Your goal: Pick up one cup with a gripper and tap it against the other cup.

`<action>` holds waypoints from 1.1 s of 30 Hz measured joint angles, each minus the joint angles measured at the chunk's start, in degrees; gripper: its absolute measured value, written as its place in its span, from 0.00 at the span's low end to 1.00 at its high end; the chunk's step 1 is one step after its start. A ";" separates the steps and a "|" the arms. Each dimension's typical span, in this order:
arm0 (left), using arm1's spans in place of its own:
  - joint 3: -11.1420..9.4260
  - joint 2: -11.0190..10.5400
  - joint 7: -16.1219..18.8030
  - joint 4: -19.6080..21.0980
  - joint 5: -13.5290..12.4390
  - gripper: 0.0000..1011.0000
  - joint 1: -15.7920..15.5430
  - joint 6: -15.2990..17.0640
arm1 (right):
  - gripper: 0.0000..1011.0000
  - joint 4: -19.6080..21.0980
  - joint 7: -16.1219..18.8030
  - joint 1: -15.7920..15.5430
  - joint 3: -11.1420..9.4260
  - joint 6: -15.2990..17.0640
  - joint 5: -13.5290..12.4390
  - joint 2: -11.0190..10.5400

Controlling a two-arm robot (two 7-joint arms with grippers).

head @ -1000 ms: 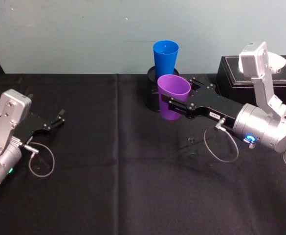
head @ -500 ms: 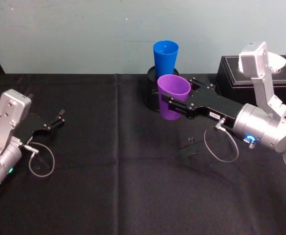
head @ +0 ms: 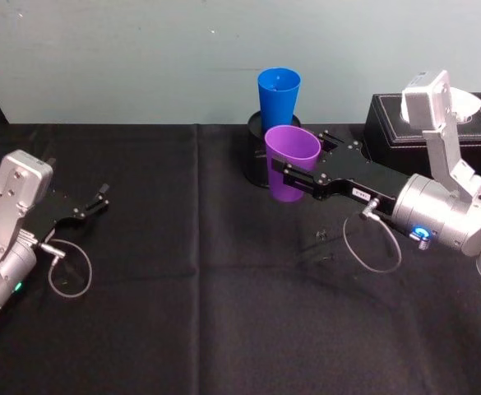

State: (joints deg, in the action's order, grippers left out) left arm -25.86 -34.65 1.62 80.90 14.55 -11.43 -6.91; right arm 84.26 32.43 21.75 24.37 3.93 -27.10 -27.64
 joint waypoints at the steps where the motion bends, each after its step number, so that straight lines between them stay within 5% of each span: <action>1: 0.00 0.00 0.00 0.00 0.00 0.99 0.00 0.00 | 0.72 0.00 0.00 0.00 0.00 0.00 0.00 0.00; 33: 0.00 0.00 0.00 0.00 0.00 0.99 0.00 0.00 | 0.72 0.00 0.00 0.00 0.00 0.00 0.00 0.00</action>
State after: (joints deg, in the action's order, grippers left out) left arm -25.86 -34.65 1.62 80.90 14.55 -11.43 -6.91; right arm 84.26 32.43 21.75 24.37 3.93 -27.10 -27.64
